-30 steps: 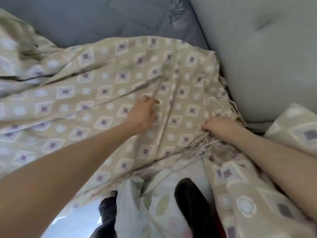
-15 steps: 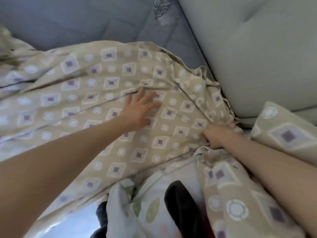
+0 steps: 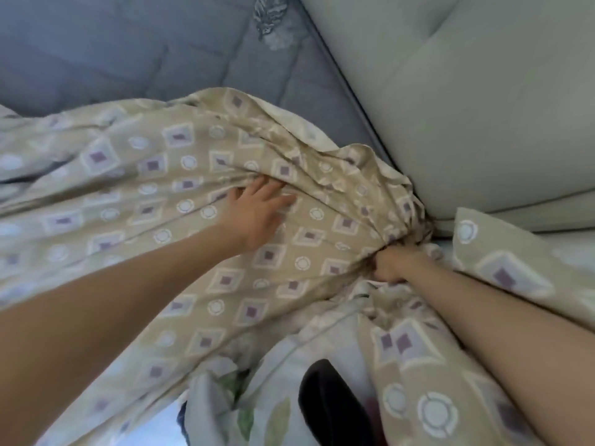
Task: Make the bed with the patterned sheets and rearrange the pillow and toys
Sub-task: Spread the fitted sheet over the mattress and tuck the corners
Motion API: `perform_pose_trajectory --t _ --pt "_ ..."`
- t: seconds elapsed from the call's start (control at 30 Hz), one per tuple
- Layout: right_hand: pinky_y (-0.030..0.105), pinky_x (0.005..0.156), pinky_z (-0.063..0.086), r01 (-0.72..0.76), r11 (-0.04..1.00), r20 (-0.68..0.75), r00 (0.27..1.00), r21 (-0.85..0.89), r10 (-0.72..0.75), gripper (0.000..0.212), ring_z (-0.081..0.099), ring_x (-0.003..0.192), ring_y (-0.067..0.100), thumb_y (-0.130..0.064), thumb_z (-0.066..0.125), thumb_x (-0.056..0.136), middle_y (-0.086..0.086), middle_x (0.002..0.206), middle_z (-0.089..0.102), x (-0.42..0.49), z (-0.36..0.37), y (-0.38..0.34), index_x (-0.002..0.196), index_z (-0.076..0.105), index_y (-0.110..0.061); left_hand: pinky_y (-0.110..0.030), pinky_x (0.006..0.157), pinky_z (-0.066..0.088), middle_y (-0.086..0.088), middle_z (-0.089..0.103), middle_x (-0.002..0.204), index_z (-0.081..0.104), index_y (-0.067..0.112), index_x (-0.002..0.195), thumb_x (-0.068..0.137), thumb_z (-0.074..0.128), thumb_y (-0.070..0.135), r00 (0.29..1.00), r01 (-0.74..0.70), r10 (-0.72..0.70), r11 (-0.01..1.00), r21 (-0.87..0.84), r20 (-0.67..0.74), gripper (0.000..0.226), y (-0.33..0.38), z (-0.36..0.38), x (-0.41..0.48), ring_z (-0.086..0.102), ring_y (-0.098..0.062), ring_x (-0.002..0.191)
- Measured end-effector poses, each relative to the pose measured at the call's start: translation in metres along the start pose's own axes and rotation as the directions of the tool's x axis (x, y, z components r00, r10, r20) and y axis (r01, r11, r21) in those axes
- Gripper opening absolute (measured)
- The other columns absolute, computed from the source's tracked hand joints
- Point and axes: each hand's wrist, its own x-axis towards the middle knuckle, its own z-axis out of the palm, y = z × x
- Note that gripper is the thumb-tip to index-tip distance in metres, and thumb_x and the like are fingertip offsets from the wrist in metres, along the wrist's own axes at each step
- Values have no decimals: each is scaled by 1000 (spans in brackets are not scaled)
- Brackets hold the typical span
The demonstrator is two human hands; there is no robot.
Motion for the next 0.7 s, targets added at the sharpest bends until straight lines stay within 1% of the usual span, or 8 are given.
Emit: perform_pose_trajectory --t 0.17,0.23,0.33,0.4,0.47,0.5,0.6,0.7 --pt "36 95 45 -30 997 13 1000 73 29 35 56 111 26 -27 43 95 10 130 56 -25 -37 2 122 58 -9 -45 111 23 6 19 156 35 38 143 98 44 30 995 44 -48 998 -47 -86 47 -6 -7 -10 9 -19 145" --pt "37 91 47 -42 988 -143 988 151 63 31 58 104 29 -25 47 94 13 123 60 -33 -62 7 116 61 -7 -45 108 26 3 20 156 39 34 142 96 45 21 993 44 -50 997 -58 -107 48 -9 -10 -15 13 -21 144" --pt "38 77 45 -31 943 -623 743 332 244 54 58 104 38 -36 58 86 18 117 60 -37 -85 7 131 43 -11 -45 97 39 -3 31 149 38 24 142 91 48 7 981 58 -73 994 -90 -179 54 -18 -12 -24 29 -28 134" --pt "38 70 41 83 909 -704 663 408 255 84 60 97 40 -38 67 80 18 111 60 -35 -93 2 145 18 -16 -43 80 45 -8 39 137 30 22 144 90 49 5 964 112 -146 981 -160 -224 60 -26 -12 -27 40 -32 121" --pt "38 73 44 143 865 -658 711 482 249 102 60 99 39 -43 73 76 18 113 59 -30 -96 -3 149 6 -15 -41 65 44 -10 42 125 19 26 148 93 51 13 944 161 -215 962 -219 -250 65 -33 -11 -27 46 -33 109" --pt "36 73 47 140 841 -619 741 522 261 99 61 95 36 -45 74 75 18 114 60 -28 -97 -5 146 15 -10 -39 61 40 -11 43 121 15 27 149 93 53 20 939 176 -230 960 -219 -256 67 -36 -11 -26 48 -33 105" --pt "19 40 45 205 661 -476 840 722 259 59 58 45 18 -29 72 83 14 79 63 -26 -101 -10 121 42 4 -34 58 34 -13 53 116 16 30 148 94 52 33 938 227 -260 961 -159 -229 65 -46 -9 -22 56 -36 97" --pt "26 31 48 237 453 -366 904 860 221 25 59 34 17 -5 51 94 21 71 64 -21 -103 -15 116 47 7 -35 59 39 -15 64 107 36 22 134 95 48 33 938 258 -284 955 -146 -201 42 -46 -7 -12 60 -36 90"
